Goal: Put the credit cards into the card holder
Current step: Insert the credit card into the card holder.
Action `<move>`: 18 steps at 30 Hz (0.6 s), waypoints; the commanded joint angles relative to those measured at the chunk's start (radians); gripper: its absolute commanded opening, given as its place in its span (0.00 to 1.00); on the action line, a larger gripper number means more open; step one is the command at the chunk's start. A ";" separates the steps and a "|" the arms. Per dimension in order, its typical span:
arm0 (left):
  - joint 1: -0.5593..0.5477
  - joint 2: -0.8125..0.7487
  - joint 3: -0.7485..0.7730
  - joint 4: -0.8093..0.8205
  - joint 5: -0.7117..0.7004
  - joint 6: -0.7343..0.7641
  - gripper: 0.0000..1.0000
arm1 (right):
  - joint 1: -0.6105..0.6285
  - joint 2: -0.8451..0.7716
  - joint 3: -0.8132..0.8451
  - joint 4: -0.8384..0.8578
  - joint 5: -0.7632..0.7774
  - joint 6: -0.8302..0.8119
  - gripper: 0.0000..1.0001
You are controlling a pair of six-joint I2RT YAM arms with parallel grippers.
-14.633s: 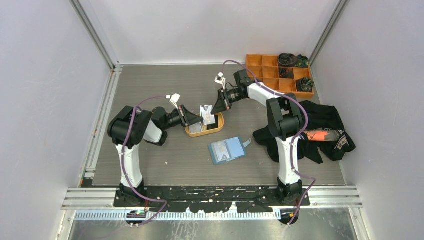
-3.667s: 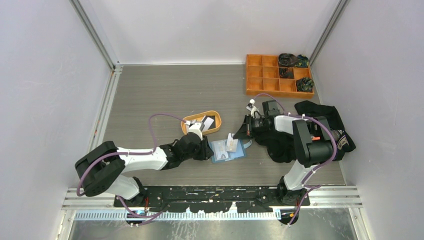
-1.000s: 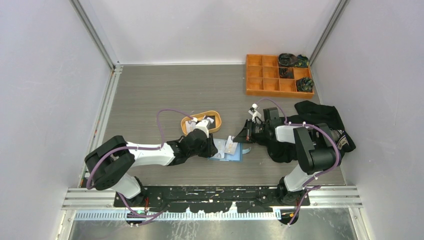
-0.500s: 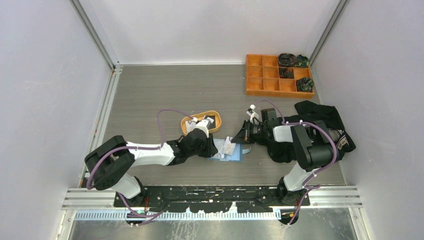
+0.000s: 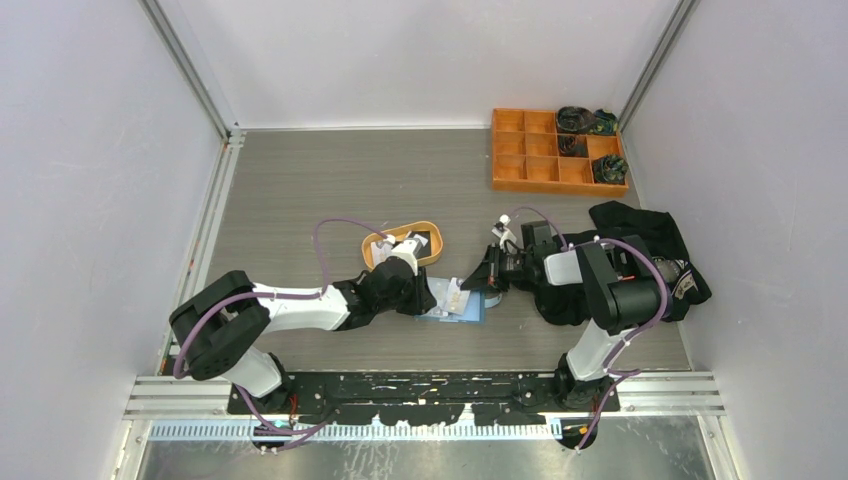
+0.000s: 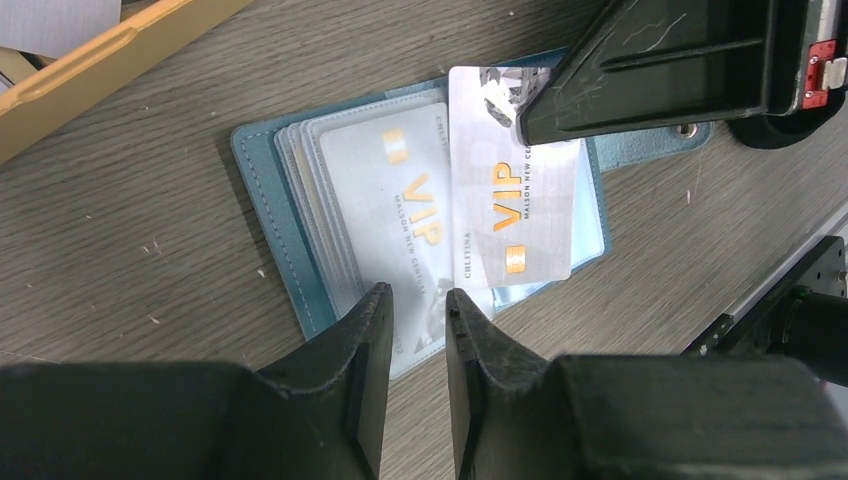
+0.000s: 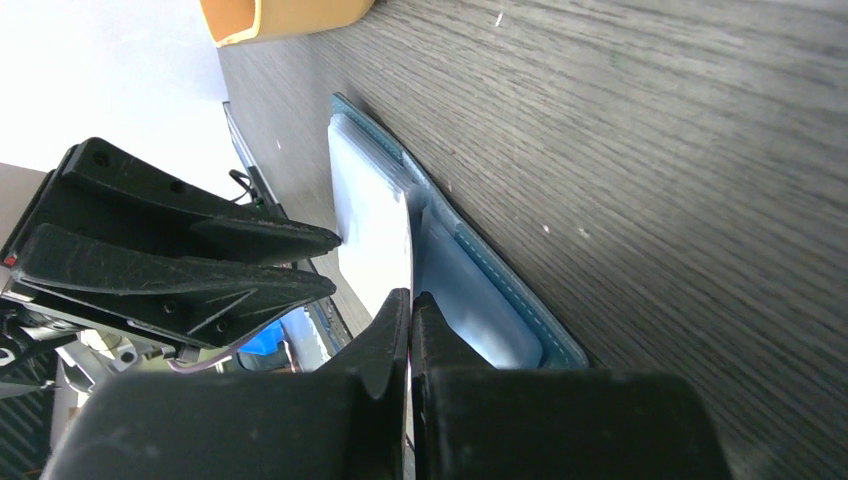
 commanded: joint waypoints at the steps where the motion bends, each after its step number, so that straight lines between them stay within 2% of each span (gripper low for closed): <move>1: 0.007 0.014 0.023 -0.001 0.018 0.013 0.28 | 0.014 0.026 -0.004 0.049 0.019 0.020 0.01; 18: 0.008 0.014 0.025 -0.003 0.022 0.016 0.28 | 0.024 0.009 -0.028 0.010 0.024 -0.022 0.02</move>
